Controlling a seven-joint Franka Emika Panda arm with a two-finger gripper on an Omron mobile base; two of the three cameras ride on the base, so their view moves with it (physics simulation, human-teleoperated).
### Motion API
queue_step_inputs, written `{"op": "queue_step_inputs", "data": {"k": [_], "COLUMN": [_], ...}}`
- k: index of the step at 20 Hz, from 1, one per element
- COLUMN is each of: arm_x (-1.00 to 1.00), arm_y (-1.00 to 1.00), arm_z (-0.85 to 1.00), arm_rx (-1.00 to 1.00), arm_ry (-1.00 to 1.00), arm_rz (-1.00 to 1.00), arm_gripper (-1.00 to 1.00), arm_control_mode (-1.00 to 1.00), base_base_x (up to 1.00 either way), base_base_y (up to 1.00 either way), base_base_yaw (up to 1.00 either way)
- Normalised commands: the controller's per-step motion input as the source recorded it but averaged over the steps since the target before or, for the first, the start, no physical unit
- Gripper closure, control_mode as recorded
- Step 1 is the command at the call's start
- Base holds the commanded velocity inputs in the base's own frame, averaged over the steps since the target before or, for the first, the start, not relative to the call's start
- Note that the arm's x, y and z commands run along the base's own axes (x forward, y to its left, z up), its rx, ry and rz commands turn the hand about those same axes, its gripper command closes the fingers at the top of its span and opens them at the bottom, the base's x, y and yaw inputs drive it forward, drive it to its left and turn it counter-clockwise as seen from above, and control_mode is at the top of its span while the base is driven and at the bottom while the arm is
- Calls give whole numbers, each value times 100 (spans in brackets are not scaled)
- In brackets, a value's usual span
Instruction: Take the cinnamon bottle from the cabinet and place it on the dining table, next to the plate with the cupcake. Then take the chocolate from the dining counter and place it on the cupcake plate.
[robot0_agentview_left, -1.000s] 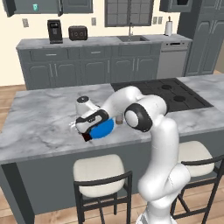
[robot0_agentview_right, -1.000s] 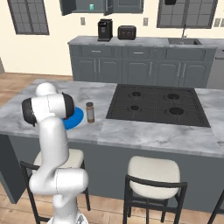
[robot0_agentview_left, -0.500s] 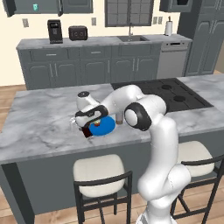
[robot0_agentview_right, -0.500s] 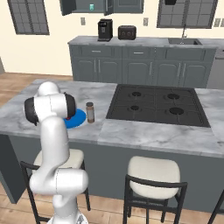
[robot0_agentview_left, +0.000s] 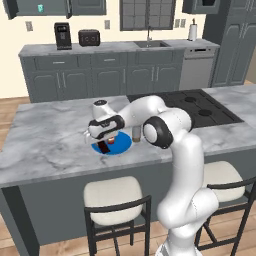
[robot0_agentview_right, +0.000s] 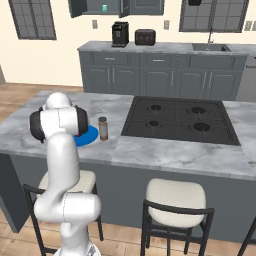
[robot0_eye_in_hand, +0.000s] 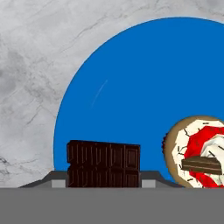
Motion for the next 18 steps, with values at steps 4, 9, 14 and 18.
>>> {"op": "queue_step_inputs", "data": {"k": [4,9,14,18], "arm_x": [31,30,17,1], "arm_y": [-4,0,0,0], "arm_z": [0,0,0,6], "arm_rx": [0,0,0,2], "arm_ry": [4,0,5,9], "arm_rz": [0,0,0,0], "arm_gripper": [100,-100,-100,-100], "arm_control_mode": [-100,-100,-100,-100], "base_base_x": [0,0,0,0], "base_base_y": [0,0,0,0], "base_base_yaw": [0,0,0,0]}}
